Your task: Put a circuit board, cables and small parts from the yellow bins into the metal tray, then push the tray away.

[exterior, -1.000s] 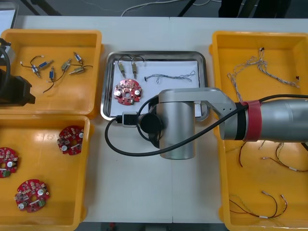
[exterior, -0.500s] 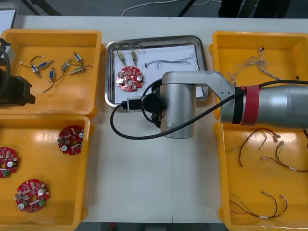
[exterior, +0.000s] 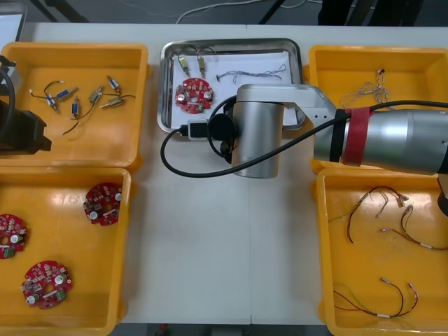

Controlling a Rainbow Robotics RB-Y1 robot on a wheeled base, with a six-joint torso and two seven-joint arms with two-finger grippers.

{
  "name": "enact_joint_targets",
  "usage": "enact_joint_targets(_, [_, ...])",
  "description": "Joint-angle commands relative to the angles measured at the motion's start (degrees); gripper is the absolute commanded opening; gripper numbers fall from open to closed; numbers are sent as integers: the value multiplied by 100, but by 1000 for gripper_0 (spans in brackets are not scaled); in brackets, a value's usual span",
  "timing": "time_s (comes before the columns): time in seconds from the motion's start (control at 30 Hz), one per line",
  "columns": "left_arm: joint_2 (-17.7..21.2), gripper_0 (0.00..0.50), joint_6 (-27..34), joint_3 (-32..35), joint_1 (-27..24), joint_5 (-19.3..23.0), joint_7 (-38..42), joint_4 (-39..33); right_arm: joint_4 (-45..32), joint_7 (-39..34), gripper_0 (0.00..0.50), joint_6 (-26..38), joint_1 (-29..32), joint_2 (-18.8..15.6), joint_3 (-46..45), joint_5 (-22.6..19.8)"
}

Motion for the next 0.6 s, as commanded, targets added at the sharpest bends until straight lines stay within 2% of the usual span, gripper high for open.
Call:
enact_joint_targets(0.03, [227, 500, 37, 184, 86, -59, -53, -178, 242, 70, 0, -371, -381, 189, 40, -23])
enact_joint_targets(0.6, [227, 500, 37, 184, 86, -59, -53, -178, 849, -9, 0, -1101, -531, 312, 31, -23])
